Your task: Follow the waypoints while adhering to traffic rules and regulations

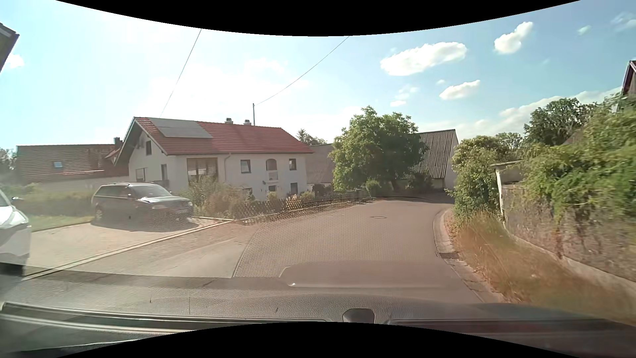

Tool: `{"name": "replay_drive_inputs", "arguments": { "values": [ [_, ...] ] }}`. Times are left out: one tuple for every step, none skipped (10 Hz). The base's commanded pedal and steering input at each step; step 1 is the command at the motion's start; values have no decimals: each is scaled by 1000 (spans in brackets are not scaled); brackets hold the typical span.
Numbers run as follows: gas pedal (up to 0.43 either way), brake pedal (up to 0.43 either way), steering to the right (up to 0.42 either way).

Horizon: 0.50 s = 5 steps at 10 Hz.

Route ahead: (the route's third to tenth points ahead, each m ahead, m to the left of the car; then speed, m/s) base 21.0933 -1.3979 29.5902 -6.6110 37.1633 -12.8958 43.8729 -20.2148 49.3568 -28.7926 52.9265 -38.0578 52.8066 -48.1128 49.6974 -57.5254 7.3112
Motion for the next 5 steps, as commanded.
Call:
{"name": "replay_drive_inputs", "arguments": {
  "values": [
    [0, 6, 130],
    [0, 6, 129],
    [0, 6, 124],
    [0, 6, 123],
    [0, 6, 123]
  ]
}}
